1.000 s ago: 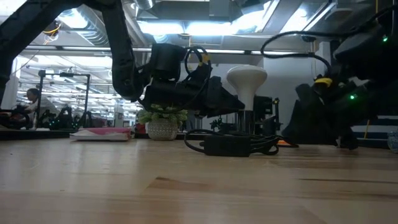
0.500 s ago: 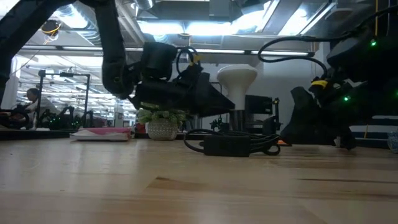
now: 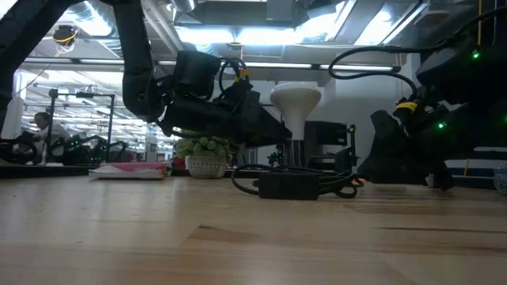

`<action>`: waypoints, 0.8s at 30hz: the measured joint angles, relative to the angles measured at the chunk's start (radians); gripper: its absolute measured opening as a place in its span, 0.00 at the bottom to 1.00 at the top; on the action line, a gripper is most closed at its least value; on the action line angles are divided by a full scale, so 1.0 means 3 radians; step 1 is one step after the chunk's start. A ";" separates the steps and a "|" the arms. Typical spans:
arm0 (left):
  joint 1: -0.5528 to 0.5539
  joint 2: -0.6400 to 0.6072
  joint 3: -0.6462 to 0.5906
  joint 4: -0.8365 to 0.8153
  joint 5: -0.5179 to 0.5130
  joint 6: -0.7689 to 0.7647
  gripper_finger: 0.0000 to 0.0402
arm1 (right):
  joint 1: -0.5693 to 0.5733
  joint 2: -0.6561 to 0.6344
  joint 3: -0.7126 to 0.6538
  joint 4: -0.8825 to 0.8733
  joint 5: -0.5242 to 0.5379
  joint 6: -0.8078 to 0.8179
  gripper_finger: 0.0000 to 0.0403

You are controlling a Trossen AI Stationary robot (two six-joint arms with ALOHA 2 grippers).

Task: Screw lightbulb
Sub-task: Remove the lightbulb from the lamp

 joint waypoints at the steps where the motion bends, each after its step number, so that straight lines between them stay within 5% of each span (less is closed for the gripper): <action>1: 0.0000 0.0000 0.0000 -0.0004 0.0000 -0.0001 0.32 | 0.0000 0.0000 0.0000 0.0000 -0.0001 0.0000 0.47; 6: 0.0000 -0.0003 0.0001 -0.0029 0.0000 -0.0008 0.35 | 0.0001 0.0000 0.0000 0.0000 -0.0004 0.0000 0.47; 15: -0.0020 -0.0001 0.0000 0.0057 -0.0027 0.0003 0.56 | 0.0001 -0.0003 0.0001 0.0000 -0.0049 -0.0011 0.47; 24: -0.0014 0.0003 -0.0003 0.0082 -0.0136 0.0189 0.59 | 0.0000 -0.0003 0.0001 -0.0001 -0.0050 -0.0010 0.47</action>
